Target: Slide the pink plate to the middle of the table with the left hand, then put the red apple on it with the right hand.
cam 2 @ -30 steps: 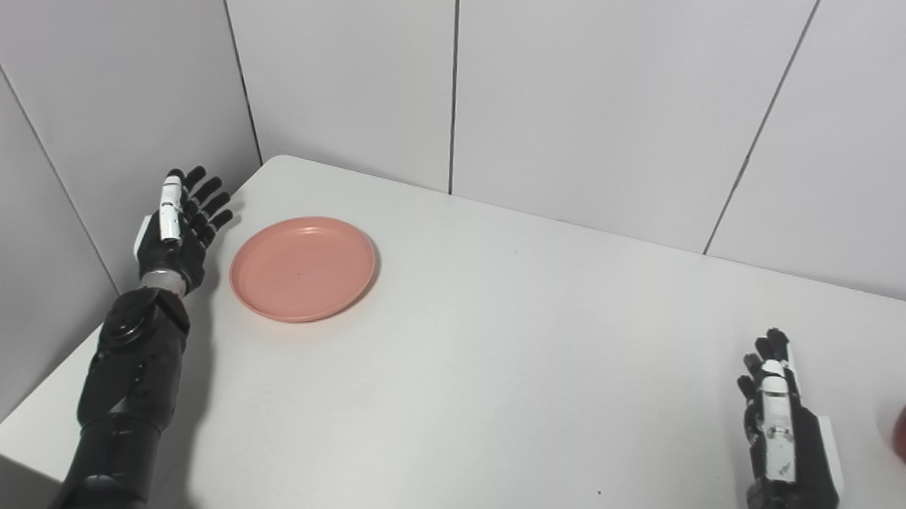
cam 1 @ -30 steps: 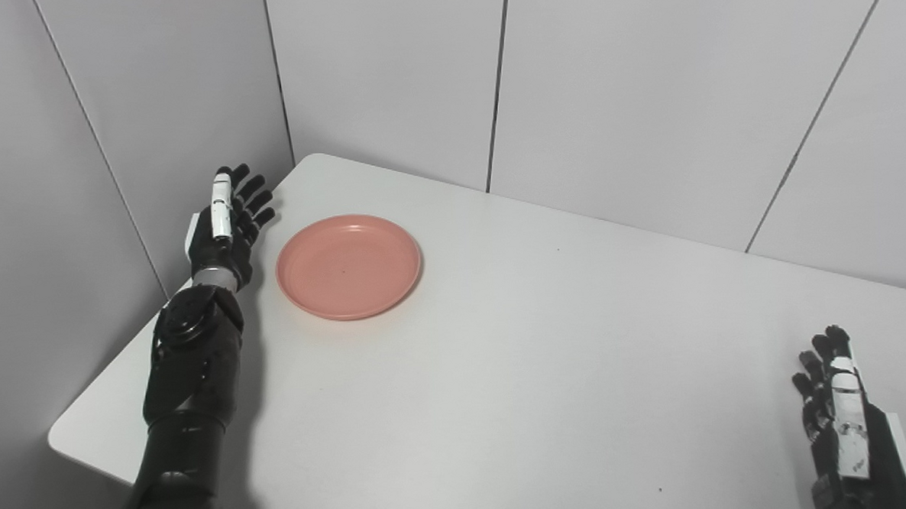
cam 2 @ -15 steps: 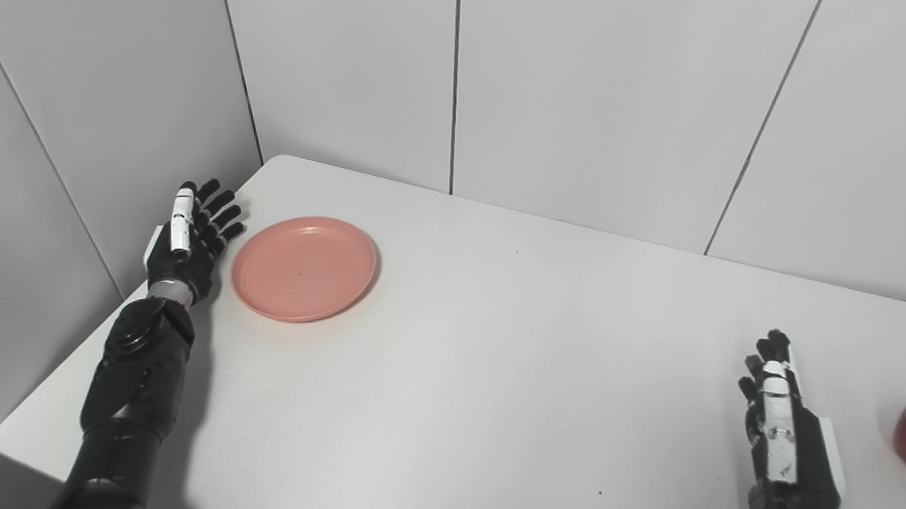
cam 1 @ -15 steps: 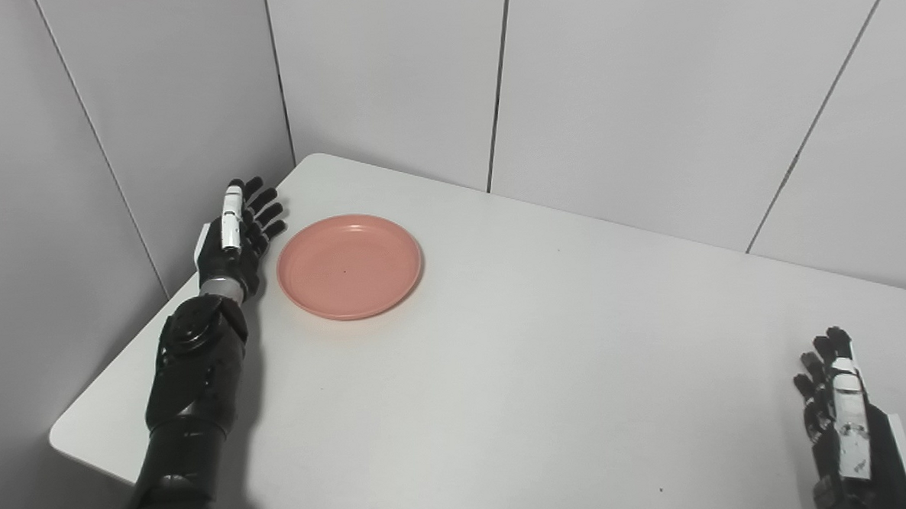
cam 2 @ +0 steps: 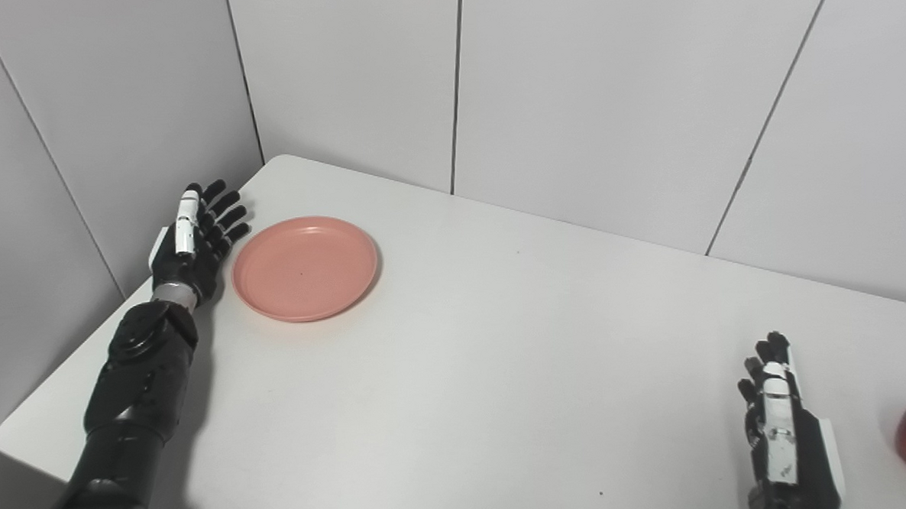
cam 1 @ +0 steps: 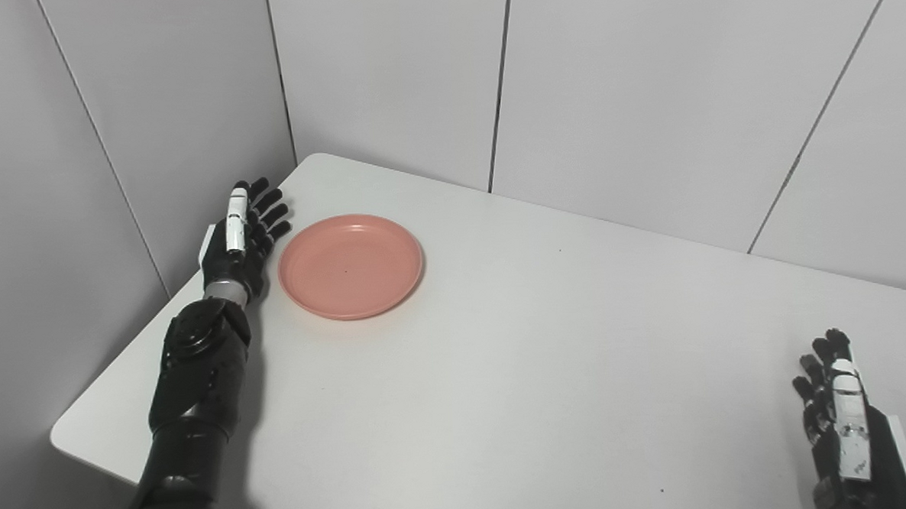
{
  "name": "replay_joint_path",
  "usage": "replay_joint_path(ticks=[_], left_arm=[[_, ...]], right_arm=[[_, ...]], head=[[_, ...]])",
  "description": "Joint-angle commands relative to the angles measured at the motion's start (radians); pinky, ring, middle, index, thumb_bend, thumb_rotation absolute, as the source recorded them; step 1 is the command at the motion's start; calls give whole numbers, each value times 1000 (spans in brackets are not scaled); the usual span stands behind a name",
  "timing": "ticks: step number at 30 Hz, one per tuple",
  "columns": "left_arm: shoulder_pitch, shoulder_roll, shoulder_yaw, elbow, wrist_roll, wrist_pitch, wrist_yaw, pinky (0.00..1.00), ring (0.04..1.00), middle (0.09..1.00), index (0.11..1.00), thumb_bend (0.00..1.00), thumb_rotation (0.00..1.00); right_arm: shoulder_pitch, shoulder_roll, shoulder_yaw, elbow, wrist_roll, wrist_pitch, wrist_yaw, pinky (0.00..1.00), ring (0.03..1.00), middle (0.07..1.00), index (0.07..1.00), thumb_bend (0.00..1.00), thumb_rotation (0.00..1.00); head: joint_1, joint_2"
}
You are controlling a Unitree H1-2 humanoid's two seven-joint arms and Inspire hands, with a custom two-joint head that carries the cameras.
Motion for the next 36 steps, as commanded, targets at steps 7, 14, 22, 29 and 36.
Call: replay_joint_path(ticks=[7, 14, 22, 29, 36], left_arm=[[-11, -13, -9, -53, -15, 6, -4, 895, 882, 887, 875, 374, 1000], [-9, -20, -20, -50, -10, -1, -16, 864, 872, 879, 864, 366, 1000], [-6, -39, -30, -67, -16, 12, -6, 849, 864, 871, 858, 347, 1000], [5, -49, -47, -114, -8, 46, 14, 833, 857, 866, 856, 344, 1000], [11, -60, -66, -153, -2, 69, 24, 851, 863, 868, 854, 349, 1000]], right_arm=[[-21, -10, -5, -36, 7, -5, 7, 1000, 999, 1000, 1000, 96, 1000], [-20, -10, -5, -39, 8, -2, 6, 1000, 1000, 1000, 1000, 101, 1000], [-20, -8, -4, -49, 6, 10, 3, 1000, 1000, 1000, 1000, 102, 1000], [-19, -8, -3, -50, 2, 7, 1, 1000, 995, 997, 1000, 102, 1000], [-18, -10, 0, -56, -2, 15, 5, 1000, 1000, 1000, 1000, 110, 1000]], head=[[-2, 3], [-3, 5], [-5, 7], [-7, 10], [-10, 12]])
